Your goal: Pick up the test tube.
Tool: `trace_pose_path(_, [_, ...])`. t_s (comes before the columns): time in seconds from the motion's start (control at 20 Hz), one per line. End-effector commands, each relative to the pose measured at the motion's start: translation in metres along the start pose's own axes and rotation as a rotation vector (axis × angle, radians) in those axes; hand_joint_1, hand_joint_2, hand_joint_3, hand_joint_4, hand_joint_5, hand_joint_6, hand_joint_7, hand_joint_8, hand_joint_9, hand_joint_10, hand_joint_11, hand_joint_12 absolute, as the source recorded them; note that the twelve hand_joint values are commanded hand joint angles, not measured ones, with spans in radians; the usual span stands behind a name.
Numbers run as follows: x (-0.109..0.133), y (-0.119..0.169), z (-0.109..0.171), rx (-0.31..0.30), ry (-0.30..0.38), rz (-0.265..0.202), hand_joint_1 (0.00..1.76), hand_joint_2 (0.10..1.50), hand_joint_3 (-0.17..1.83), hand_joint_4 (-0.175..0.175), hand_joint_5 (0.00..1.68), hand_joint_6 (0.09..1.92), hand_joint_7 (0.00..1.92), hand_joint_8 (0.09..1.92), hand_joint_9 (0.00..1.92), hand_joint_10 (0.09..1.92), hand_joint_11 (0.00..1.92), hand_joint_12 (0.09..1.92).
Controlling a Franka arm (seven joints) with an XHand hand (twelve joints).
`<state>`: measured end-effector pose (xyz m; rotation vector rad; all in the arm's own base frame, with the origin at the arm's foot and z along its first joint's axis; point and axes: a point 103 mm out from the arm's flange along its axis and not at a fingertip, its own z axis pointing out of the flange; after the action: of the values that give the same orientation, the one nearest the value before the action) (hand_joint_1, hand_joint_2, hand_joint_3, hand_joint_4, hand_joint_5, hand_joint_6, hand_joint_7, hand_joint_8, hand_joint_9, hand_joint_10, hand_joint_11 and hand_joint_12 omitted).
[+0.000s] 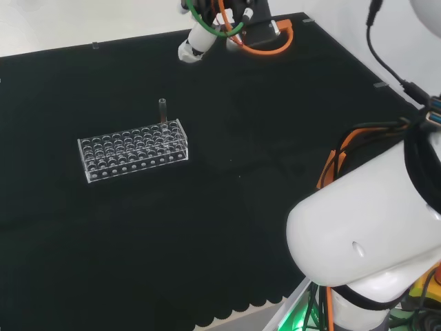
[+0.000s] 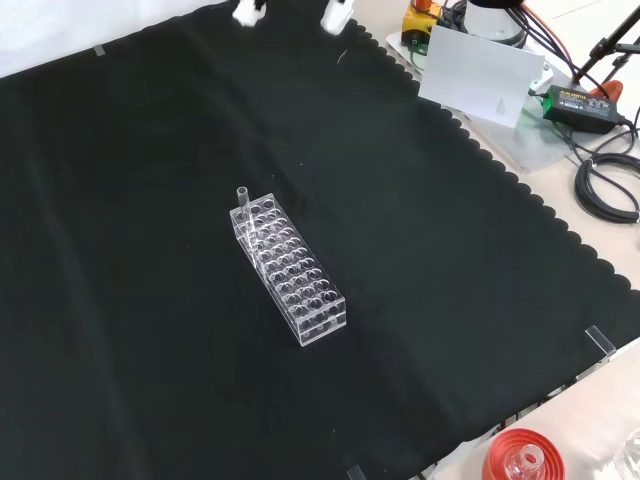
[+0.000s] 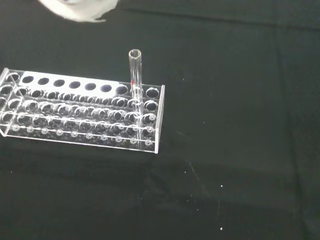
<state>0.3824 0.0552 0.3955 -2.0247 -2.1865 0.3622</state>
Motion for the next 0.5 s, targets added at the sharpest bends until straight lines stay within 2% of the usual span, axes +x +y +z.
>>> trace_pose_path(0.05, [0.006,0.037,0.015,0.034,0.001,-0.011,0.79,0.75,0.43,-0.076,0.21,0.10,0.26,0.96,0.27,1.01,0.02,1.58])
trace_pose_path(0.5, [0.015,0.080,0.047,0.104,0.000,-0.010,0.80,0.74,0.45,-0.077,0.22,0.09,0.27,0.95,0.28,1.00,0.02,1.58])
